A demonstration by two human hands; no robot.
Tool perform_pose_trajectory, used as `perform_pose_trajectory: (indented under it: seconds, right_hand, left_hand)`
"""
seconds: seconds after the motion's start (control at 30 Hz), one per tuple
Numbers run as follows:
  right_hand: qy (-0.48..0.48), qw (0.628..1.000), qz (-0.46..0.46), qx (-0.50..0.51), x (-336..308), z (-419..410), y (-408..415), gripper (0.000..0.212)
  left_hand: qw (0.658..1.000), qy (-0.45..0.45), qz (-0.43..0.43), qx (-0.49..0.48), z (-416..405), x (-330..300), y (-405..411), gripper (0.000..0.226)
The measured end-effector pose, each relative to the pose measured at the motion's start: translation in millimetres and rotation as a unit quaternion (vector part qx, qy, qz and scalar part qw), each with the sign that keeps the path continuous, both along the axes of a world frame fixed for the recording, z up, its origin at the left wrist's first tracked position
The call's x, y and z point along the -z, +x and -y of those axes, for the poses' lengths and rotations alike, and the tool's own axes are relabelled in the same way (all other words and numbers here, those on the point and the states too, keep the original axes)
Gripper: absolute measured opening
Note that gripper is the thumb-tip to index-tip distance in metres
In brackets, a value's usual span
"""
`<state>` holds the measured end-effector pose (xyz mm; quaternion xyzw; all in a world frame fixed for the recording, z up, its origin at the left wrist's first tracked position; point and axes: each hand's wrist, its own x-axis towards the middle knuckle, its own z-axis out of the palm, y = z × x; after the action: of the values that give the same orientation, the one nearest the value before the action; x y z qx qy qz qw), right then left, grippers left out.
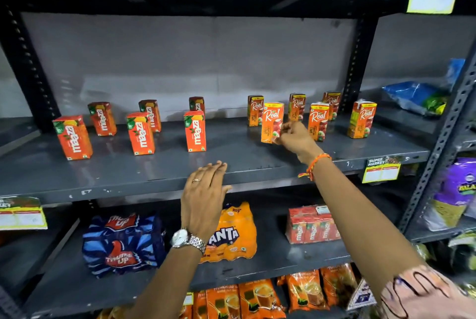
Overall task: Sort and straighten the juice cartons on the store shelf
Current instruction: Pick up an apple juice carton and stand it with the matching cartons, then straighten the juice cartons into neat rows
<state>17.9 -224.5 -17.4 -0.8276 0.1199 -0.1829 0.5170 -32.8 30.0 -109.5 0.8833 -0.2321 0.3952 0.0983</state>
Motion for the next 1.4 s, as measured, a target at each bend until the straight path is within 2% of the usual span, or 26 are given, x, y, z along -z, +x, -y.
perform_pose_trajectory:
  seconds: [0.13, 0.3, 0.5, 0.57, 0.6, 0.67, 0.73, 0.8, 0.87, 0.9, 0.97, 1.07, 1.13, 1.23, 1.4]
  right_hand:
    - [-0.062, 0.997, -0.030, -0.025, 1.9, 4.0, 11.6, 0.030]
    - [-0.097, 0.994, -0.033, -0.039, 3.1, 7.9, 15.6, 0.022]
    - [-0.093, 0.992, -0.034, -0.074, 4.5, 17.7, 14.5, 0.032]
    - [-0.081, 0.992, -0.023, -0.092, 5.9, 25.2, 10.0, 0.043]
    - [-0.068, 0.993, -0.011, -0.094, 6.5, 30.8, 6.2, 0.048]
    - [-0.016, 0.996, 0.037, -0.081, 7.4, 44.0, -5.0, 0.044]
    - [0.011, 0.991, 0.132, -0.033, 10.0, 58.0, -17.7, 0.028]
    - [-0.003, 0.971, 0.233, 0.050, 13.1, 73.3, -29.4, 0.010]
    - [0.011, 0.949, 0.285, 0.134, 13.2, 87.6, -35.9, 0.009]
    - [0.022, 0.942, 0.291, 0.164, 12.5, 95.2, -37.0, 0.017]
    - [0.014, 0.951, 0.249, 0.184, 9.6, 112.1, -32.2, 0.041]
    - [-0.032, 0.990, 0.083, 0.106, 5.2, 133.8, -18.8, 0.063]
    - [-0.052, 0.998, 0.004, 0.019, 4.0, 142.3, -10.9, 0.060]
    - [-0.115, 0.993, -0.004, -0.009, 4.8, 148.1, -2.7, 0.045]
    - [-0.150, 0.985, -0.003, -0.087, -1.1, 154.3, 6.3, 0.039]
  left_hand:
    - [0.999, -0.032, 0.023, -0.004, 4.6, 7.8, 4.4, 0.047]
    - [0.998, -0.061, 0.004, -0.001, 7.9, 9.6, 3.6, 0.046]
    - [0.996, -0.078, -0.048, -0.005, 8.8, 3.2, -4.5, 0.047]
    - [0.994, -0.091, -0.058, -0.012, 11.6, -5.5, -11.0, 0.050]
    - [0.992, -0.104, -0.066, -0.021, 14.5, -13.3, -12.9, 0.054]
    - [0.986, -0.129, -0.088, -0.053, 23.8, -34.8, -12.4, 0.061]
    - [0.977, -0.161, -0.131, -0.054, 36.2, -55.4, -0.8, 0.057]
    - [0.961, -0.193, -0.197, -0.006, 55.5, -70.9, 19.7, 0.053]
    - [0.930, -0.216, -0.294, 0.050, 79.0, -84.4, 41.6, 0.073]
    - [0.911, -0.226, -0.339, 0.066, 91.0, -89.4, 50.6, 0.084]
    - [0.885, -0.234, -0.396, 0.076, 111.3, -93.5, 67.3, 0.094]
    - [0.880, -0.239, -0.404, 0.075, 128.5, -88.0, 89.4, 0.088]
    - [0.880, -0.254, -0.394, 0.080, 134.7, -82.5, 98.3, 0.067]
    - [0.878, -0.278, -0.379, 0.084, 139.4, -76.1, 105.9, 0.026]
    - [0.884, -0.294, -0.358, 0.056, 145.4, -75.1, 111.0, 0.026]
